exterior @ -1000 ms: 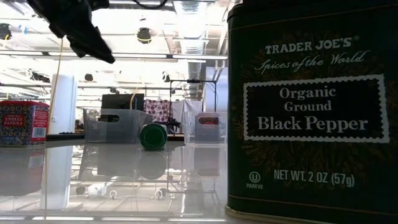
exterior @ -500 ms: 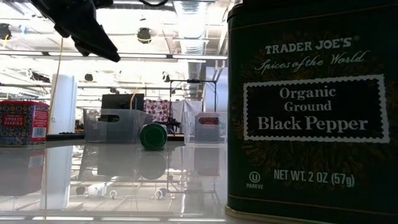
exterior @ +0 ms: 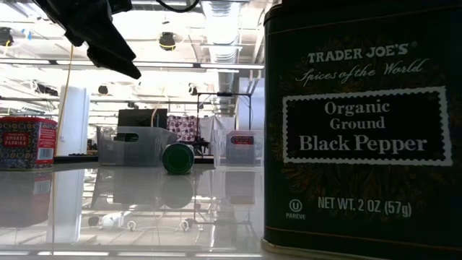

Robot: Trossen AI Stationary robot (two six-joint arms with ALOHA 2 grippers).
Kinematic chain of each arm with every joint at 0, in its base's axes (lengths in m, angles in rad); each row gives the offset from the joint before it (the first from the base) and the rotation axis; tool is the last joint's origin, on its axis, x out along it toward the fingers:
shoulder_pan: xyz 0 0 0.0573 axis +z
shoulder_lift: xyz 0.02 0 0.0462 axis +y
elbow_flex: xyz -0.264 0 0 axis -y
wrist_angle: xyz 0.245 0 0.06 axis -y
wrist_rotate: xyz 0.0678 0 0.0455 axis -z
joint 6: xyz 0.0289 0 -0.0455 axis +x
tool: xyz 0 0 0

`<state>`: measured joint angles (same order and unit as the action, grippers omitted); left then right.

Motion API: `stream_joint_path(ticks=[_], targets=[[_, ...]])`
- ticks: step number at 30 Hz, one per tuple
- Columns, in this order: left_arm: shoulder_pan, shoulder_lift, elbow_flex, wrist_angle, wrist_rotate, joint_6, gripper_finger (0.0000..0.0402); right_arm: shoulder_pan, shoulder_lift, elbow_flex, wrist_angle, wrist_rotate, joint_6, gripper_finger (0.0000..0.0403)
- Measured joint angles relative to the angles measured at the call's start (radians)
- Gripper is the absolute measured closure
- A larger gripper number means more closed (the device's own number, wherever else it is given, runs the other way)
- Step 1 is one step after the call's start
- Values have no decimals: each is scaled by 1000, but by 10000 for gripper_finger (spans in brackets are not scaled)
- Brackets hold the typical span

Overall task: Sort spices by type
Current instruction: Put the black seasoning can into the black bin

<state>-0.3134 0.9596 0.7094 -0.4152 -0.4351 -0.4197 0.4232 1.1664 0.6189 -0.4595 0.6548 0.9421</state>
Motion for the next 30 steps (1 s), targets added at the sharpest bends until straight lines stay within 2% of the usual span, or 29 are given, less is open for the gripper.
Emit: stream_joint_path(ticks=[2,5,13,19,22,26,30], targets=[[1,0,0,0,0,12,66,0,0,0,0,0,-1,97],[0,0,0,5,18,-49,51,0,0,0,0,0,-5,97],[-4,18,0,1,10,-112,52,0,0,0,0,1,-9,97],[-83,100,2,-27,11,-228,52,0,0,0,-1,1,-9,97],[-130,152,60,-132,10,-322,52,0,0,0,-5,1,-10,97],[-212,240,200,-379,9,-480,52,0,0,0,-6,1,-11,97],[-304,335,336,-537,20,-627,52,0,0,0,-6,1,-11,97]])
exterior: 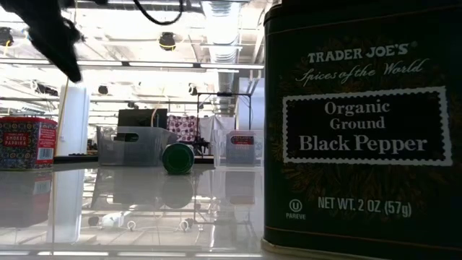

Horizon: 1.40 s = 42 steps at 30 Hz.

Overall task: Sort spices by type
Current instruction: Put the black seasoning can into the black bin

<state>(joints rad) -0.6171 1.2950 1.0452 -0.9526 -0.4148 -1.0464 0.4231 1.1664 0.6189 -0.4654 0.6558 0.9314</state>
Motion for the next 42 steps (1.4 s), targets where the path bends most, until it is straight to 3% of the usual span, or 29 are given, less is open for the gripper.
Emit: stream_joint_path(ticks=[6,16,21,36,42], targets=[[-110,70,113,-41,121,-100,52,0,0,0,0,0,0,97],[-281,86,124,-74,125,-344,52,0,0,0,1,0,3,97],[-304,104,110,-88,134,-359,53,0,0,0,2,0,3,97],[-331,277,109,-73,296,-301,53,1,0,0,2,0,3,97],[-362,278,109,-62,314,-303,53,1,0,0,2,0,3,97]])
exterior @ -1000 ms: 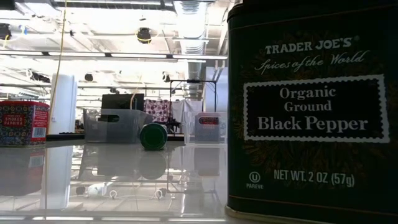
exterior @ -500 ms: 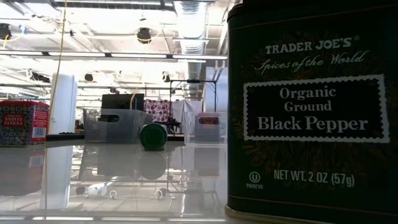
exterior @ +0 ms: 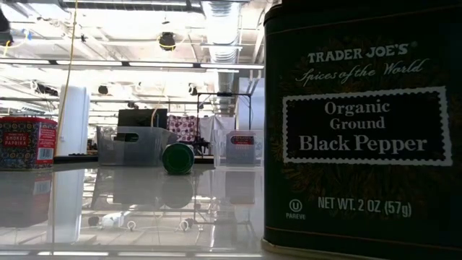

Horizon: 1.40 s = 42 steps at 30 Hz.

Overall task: Sort spices by type
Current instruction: Put the black seasoning can into the black bin

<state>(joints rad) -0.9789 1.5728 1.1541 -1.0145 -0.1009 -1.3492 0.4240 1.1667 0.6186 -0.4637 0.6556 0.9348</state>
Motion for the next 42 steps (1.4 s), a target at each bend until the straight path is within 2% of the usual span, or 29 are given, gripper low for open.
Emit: stream_joint_path(ticks=[22,29,42], targets=[[-24,0,0,-23,-11,-6,58,0,0,0,0,0,0,97],[-24,0,-48,11,0,-21,102,0,0,0,0,0,0,97],[-24,0,-50,18,11,-25,187,0,0,0,0,0,0,97]])
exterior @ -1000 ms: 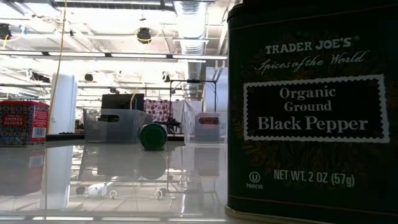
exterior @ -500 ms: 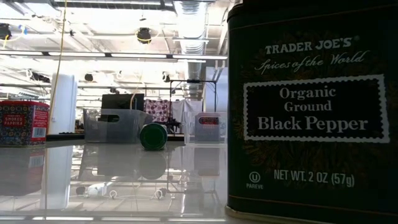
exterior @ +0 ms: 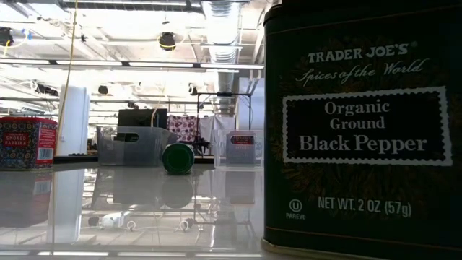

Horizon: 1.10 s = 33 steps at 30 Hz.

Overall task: Sort spices by type
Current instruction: Put the black seasoning can into the black bin

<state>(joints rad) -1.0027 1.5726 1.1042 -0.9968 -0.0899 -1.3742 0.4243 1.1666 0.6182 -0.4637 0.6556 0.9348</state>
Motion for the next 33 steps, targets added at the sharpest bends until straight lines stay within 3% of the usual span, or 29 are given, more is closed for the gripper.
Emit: stream_joint_path(ticks=[11,17,22,33], targets=[[3,-3,0,-3,7,9,280,0,0,0,0,0,0,97],[52,-3,44,-89,7,74,281,0,0,0,3,0,0,97],[166,-3,103,-143,-25,262,280,0,0,0,4,0,0,97],[554,-3,258,-167,-86,904,279,-1,0,0,4,0,0,97]])
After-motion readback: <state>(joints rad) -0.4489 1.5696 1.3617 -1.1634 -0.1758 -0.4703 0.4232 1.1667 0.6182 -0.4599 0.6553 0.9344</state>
